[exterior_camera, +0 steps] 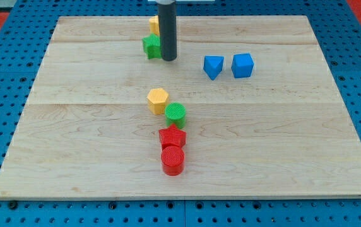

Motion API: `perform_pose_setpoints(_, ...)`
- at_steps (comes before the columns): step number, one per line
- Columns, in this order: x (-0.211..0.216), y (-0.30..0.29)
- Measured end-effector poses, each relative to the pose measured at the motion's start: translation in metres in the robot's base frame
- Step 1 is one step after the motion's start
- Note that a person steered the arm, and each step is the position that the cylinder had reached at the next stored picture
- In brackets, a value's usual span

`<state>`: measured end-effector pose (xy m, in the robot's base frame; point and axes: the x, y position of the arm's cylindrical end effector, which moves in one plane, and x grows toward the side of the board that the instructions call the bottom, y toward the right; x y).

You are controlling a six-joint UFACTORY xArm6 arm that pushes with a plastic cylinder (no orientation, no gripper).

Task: Move your arm towards the green circle

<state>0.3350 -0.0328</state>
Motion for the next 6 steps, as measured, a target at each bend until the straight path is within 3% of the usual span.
perform_pose_setpoints(2, -0.053, -0.046)
perform_pose_setpoints(3, -0.013, -0.045)
perform_pose_setpoints(4, 0.038, 0.002)
perform_pose_setpoints(5, 0.097, 0.092)
perform_pose_setpoints(6, 0.159, 0.099)
